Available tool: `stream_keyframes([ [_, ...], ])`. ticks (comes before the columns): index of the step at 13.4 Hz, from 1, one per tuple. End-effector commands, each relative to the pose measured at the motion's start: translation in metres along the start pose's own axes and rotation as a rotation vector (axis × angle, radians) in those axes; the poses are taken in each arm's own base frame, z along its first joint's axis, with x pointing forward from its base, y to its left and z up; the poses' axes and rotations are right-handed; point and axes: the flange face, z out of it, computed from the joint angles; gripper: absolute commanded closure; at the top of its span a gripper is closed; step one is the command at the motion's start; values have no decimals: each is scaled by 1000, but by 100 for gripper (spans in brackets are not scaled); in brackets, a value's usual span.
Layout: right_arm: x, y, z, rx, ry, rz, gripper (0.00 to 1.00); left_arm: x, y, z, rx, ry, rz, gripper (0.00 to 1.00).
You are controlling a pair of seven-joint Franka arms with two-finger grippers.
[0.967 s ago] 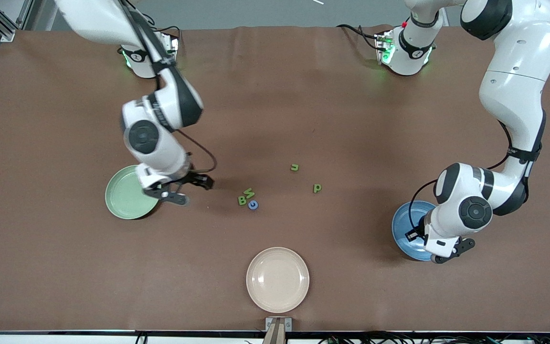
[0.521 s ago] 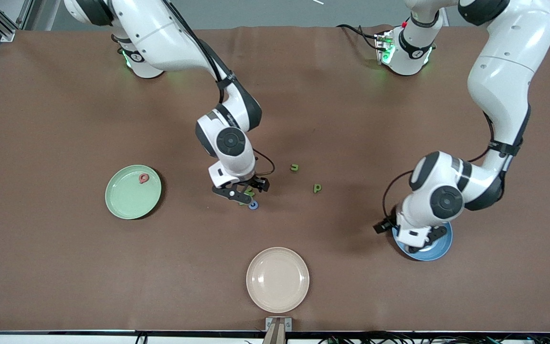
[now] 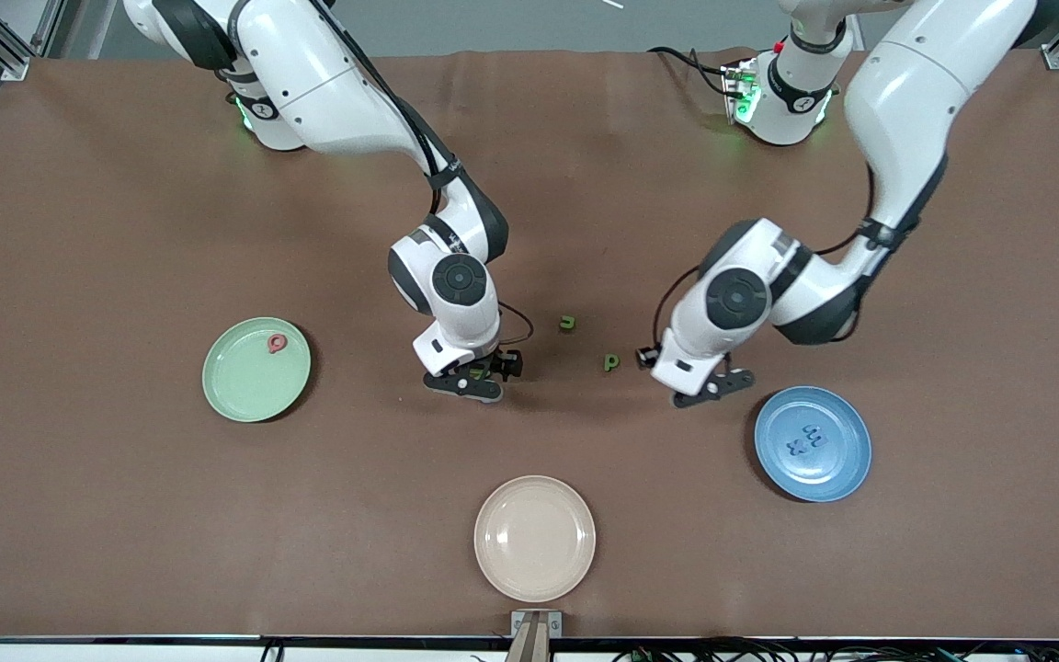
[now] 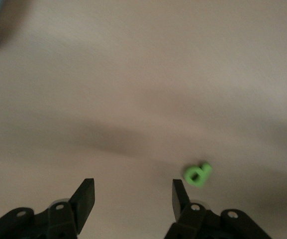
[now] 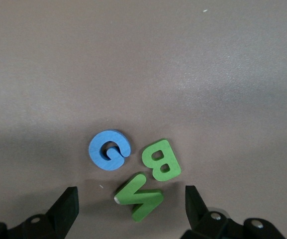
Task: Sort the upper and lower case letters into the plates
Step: 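Drop the N on the green plate while the left gripper carries the d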
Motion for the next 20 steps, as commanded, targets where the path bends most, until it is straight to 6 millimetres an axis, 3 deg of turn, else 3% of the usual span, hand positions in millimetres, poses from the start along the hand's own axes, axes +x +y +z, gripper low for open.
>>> stream_keyframes([
  [1, 0, -3, 5, -8, 15, -23, 7, -12, 13, 15, -1, 43, 55, 30],
  [5, -3, -4, 9, -11, 8, -24, 24, -21, 40, 39, -9, 82, 142, 41],
  [9, 0, -2, 15, -8, 12, -25, 47, -30, 63, 61, 20, 96, 169, 43],
  [11, 0, -2, 13, -5, 10, -29, 69, -26, 60, 69, 48, 112, 170, 44],
  [13, 2, 0, 11, -3, 8, -20, 98, -24, 59, 72, 44, 115, 173, 45],
  [15, 8, 5, 10, -6, 7, -13, 100, -24, 60, 77, 31, 111, 174, 54],
  [17, 27, 24, -4, -1, -7, -29, 100, -23, 60, 78, 21, 113, 171, 71],
  [20, 65, 88, -55, 34, -97, -57, 100, -22, 59, 78, 21, 112, 170, 80],
])
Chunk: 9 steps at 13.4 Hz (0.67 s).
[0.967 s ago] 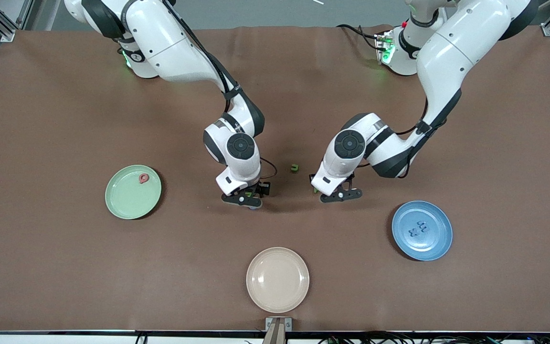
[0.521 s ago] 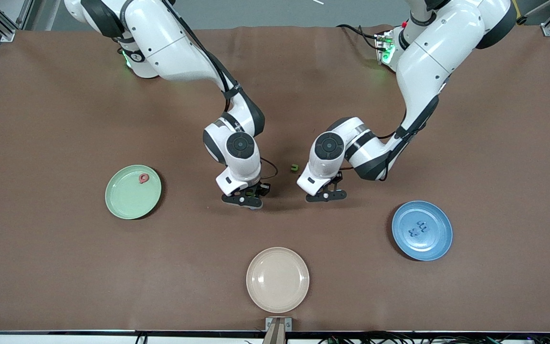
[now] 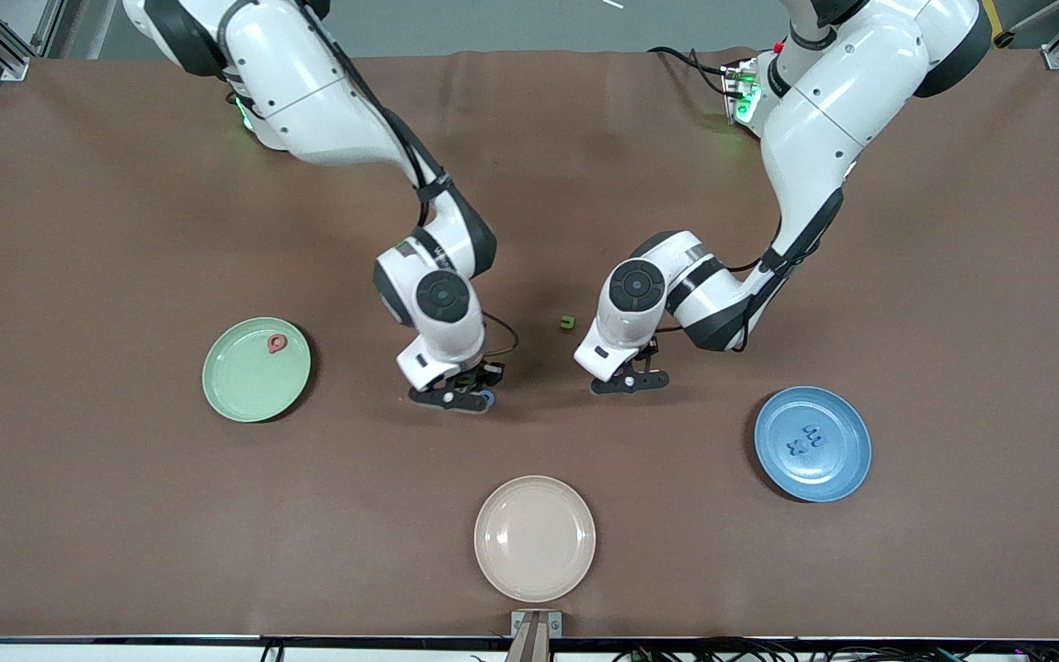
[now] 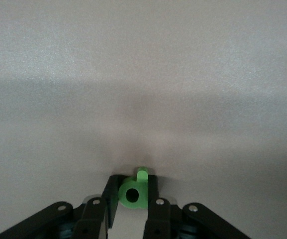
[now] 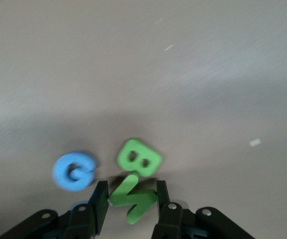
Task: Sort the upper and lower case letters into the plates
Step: 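Drop the N on the green plate while the left gripper carries the d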
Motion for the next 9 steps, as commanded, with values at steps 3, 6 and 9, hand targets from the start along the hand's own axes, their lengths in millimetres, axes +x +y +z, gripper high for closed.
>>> stream_keyframes([
  [3, 22, 155, -74, 35, -76, -123, 100, 16, -10, -7, -3, 32, -9, 99],
  [6, 14, 270, -74, 35, -105, -211, 100, 75, -73, -51, 1, 108, -68, 100],
  [9, -1, 351, -56, 44, -113, -272, 100, 106, -144, -92, 67, 126, -34, 100],
])
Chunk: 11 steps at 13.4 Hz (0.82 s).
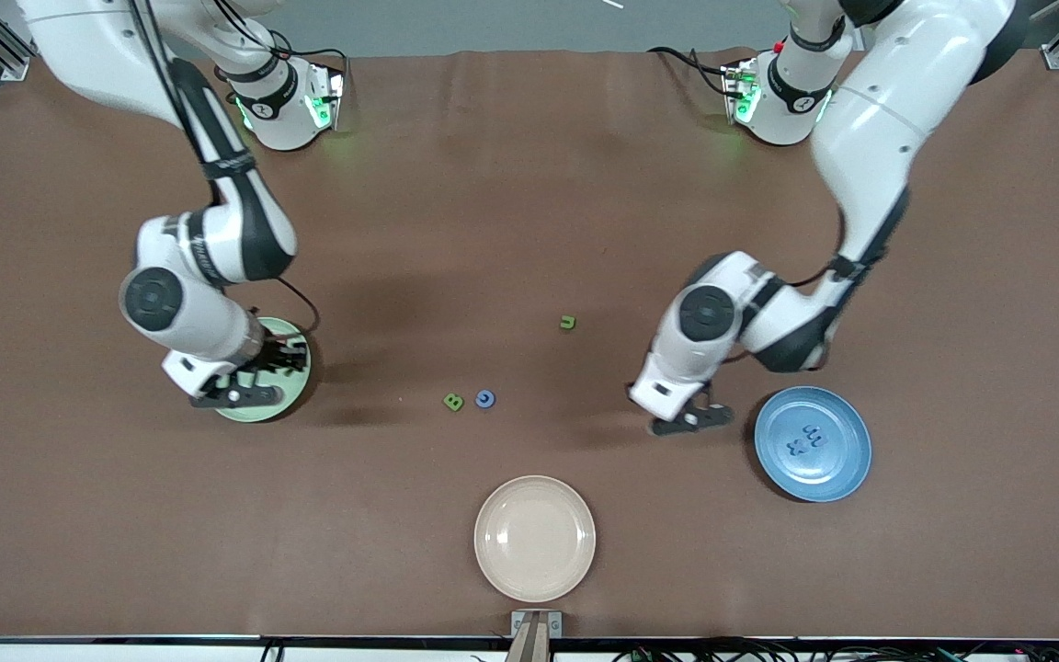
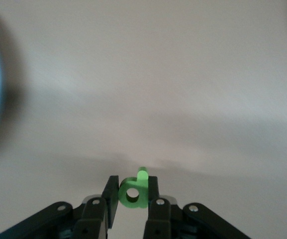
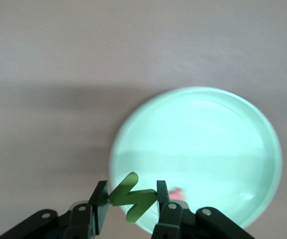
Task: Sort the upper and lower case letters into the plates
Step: 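Drop the N on the green plate while the left gripper carries the d, then grasp the green B with the right gripper while the left gripper grasps the n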
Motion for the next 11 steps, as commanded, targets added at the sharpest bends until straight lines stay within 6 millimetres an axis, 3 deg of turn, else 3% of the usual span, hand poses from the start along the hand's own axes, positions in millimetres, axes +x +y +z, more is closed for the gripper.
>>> stream_keyframes([
  [1, -40, 46, 17, 21, -12, -47, 100, 16, -50, -29, 86, -1, 47, 100],
  [3, -43, 67, 25, 25, -14, -46, 100, 32, -90, -18, 101, -28, 30, 99],
  [4, -41, 69, 26, 23, 1, -44, 100, 31, -99, -6, 104, -50, 21, 97],
  [8, -41, 69, 62, 26, -26, -43, 95, 45, -140, 7, 112, -71, -29, 90],
  [9, -40, 69, 63, 27, -29, -43, 77, 46, -142, 9, 110, -73, -32, 81],
  [10, -40, 69, 63, 27, -29, -41, 35, 46, -142, 10, 111, -73, -35, 75],
  [11, -39, 69, 61, 26, -26, -41, 0, 46, -143, 10, 111, -75, -38, 48],
])
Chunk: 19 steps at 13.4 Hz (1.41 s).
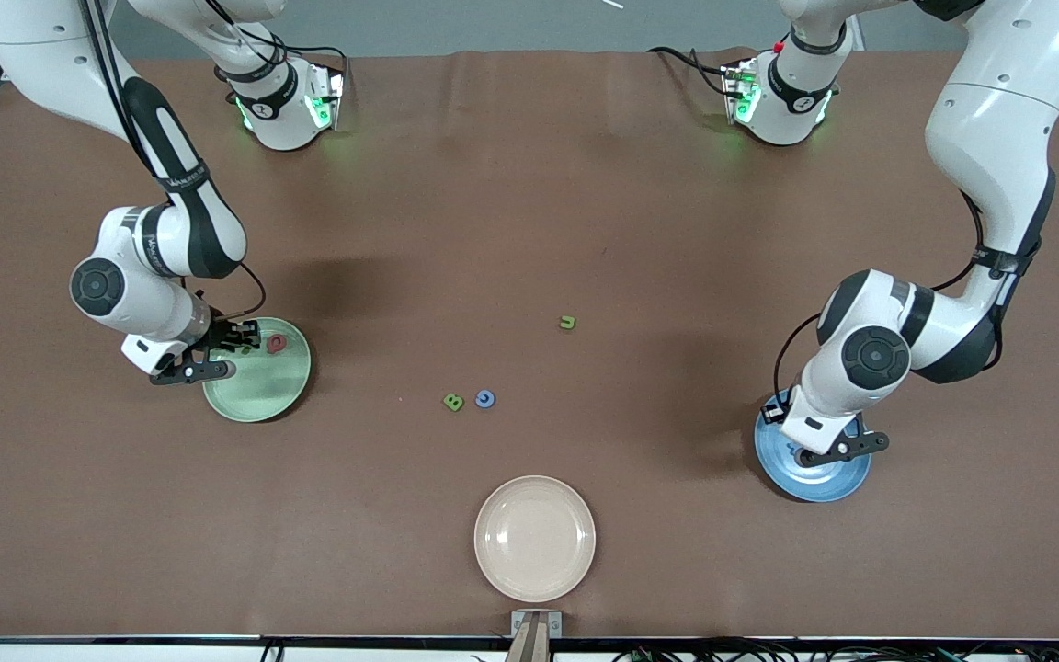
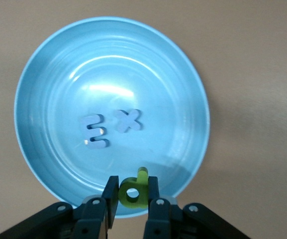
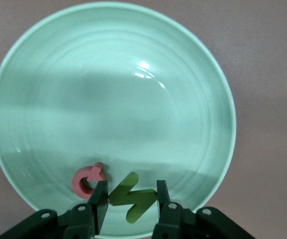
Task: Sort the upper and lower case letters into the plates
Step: 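Grasp the green B with the right gripper while the left gripper grasps the n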
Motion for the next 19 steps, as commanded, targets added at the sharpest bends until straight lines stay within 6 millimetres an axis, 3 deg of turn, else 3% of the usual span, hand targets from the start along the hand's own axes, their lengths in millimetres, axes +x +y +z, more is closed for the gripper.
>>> stream_keyframes([
  [1, -1, 0, -5, 9, 14, -1, 0, -1, 1, -2, 8, 9, 2, 17],
  [2, 1, 0, -8, 9, 16, 5, 0, -1, 1, -4, 7, 10, -9, 0],
  [4, 12, -12, -28, 10, 12, 20, 0, -9, 19, -15, -6, 15, -30, 0],
  [5, 23, -29, -40, 13, 7, 44, 0, -20, 39, -25, -13, 11, -39, 0],
  [6, 34, -54, -53, 13, 18, 86, 0, -30, 56, -31, -25, 3, -62, 0],
  [9, 57, -141, -81, 18, 84, 268, 0, -86, 142, -39, -54, -14, -212, 1],
  [11, 73, -201, -77, 32, 101, 443, 0, -120, 189, -32, -64, -30, -282, 12],
  [14, 96, -287, -61, 59, 114, 642, 0, -160, 232, -19, -86, -64, -444, 16],
  [17, 117, -344, -47, 87, 127, 748, 0, -202, 275, -7, -134, -101, -656, 17],
  [19, 125, -362, -29, 88, 127, 796, 0, -223, 289, 1, -139, -115, -758, 21],
])
